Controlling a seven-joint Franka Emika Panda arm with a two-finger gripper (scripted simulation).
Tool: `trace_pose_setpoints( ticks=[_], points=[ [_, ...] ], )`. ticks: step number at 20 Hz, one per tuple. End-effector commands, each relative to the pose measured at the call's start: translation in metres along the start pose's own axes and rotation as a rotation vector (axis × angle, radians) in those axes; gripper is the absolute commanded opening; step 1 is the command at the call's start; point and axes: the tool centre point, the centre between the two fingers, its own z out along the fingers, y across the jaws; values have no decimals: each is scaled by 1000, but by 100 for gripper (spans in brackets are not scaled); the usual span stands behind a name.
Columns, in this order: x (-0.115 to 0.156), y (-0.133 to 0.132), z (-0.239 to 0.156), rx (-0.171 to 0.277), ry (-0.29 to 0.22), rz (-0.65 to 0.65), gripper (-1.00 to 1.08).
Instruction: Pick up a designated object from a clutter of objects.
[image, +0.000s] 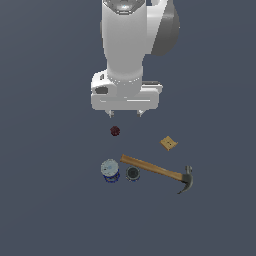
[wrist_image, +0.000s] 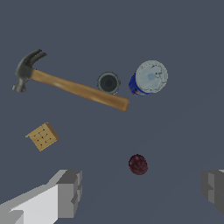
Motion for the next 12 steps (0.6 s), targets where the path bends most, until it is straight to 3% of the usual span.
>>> trace_pose_setpoints(
  ticks=[1, 12],
  points=[
    [0, 0, 0, 0, 0, 0, 100],
    [0, 10, -16, -11, 26, 37, 100]
  ],
)
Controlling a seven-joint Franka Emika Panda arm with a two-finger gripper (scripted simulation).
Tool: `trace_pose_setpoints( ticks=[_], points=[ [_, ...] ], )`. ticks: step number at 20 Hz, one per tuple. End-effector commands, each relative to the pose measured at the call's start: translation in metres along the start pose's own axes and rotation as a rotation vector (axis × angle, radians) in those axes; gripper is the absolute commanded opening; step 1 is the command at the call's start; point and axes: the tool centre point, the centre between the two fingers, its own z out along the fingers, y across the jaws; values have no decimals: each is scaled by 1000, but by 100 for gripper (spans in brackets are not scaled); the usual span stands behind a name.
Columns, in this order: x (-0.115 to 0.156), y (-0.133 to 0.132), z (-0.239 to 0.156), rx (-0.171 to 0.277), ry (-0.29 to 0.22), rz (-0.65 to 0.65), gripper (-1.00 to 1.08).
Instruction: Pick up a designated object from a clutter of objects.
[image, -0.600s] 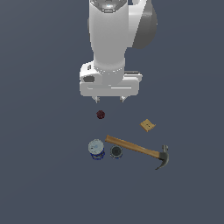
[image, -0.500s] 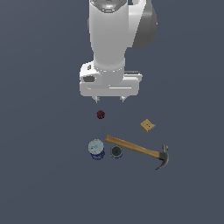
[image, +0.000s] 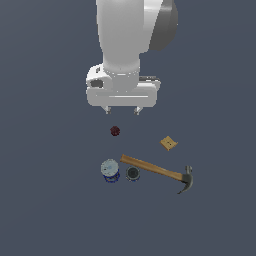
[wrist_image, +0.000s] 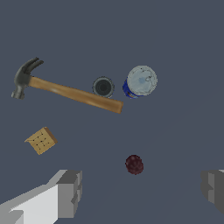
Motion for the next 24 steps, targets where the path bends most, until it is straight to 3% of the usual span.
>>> trace_pose_setpoints(
  ticks=[1, 12, 24],
  points=[
    [0, 0, -1, -1, 0, 2, 100],
    [-5, 7, 33, 6, 4, -47, 100],
    [-37, 27, 122, 18, 19, -183, 100]
  ],
)
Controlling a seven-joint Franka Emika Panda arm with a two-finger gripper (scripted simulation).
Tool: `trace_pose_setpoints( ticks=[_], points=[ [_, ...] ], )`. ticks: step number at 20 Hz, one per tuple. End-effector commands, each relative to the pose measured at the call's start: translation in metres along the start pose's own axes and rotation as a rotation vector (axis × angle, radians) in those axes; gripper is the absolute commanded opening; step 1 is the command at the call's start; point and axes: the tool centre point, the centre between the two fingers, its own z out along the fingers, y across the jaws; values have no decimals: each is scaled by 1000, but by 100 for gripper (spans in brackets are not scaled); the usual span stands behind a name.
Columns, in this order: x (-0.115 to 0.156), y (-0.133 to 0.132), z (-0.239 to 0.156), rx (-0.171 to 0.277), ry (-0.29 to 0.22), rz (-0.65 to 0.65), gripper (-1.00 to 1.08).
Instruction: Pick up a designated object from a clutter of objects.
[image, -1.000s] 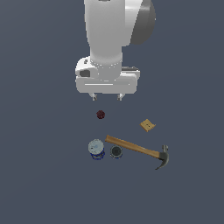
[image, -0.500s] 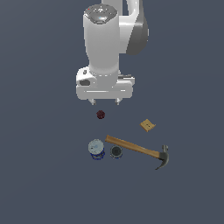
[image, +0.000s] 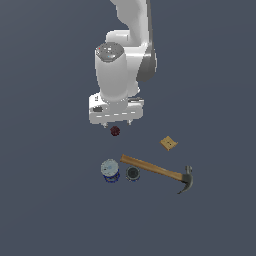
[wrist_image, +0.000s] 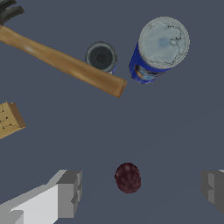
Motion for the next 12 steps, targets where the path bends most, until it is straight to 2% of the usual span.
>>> trace_pose_setpoints(
  ticks=[1, 12],
  points=[
    [-11, 3, 20, 1, 4, -33, 100],
    [-65, 11, 89, -1, 16, -156, 100]
  ],
)
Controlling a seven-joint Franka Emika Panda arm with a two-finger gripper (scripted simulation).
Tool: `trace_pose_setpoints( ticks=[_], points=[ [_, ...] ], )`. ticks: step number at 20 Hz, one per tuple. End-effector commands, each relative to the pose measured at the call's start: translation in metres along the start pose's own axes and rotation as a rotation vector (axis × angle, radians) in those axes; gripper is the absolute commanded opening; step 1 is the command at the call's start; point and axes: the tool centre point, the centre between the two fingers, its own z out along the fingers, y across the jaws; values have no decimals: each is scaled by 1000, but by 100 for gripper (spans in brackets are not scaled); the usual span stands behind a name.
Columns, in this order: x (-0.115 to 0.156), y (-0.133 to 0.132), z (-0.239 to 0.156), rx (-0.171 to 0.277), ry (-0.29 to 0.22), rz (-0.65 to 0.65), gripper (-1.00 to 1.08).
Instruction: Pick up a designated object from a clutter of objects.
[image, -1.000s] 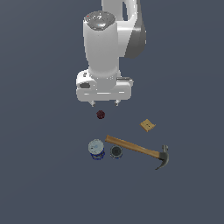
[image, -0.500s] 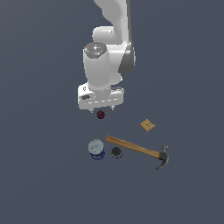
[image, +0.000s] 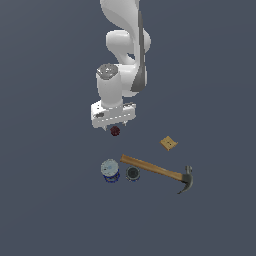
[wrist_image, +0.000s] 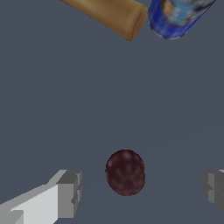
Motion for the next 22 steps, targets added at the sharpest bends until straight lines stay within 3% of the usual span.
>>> trace_pose_setpoints(
  ticks=[1, 10, 22],
  points=[
    [-11, -1, 11, -2, 3, -23, 100],
    [-34, -3, 30, -6, 6, -65, 100],
    [-35, -3, 44, -5, 5, -66, 100]
  ],
)
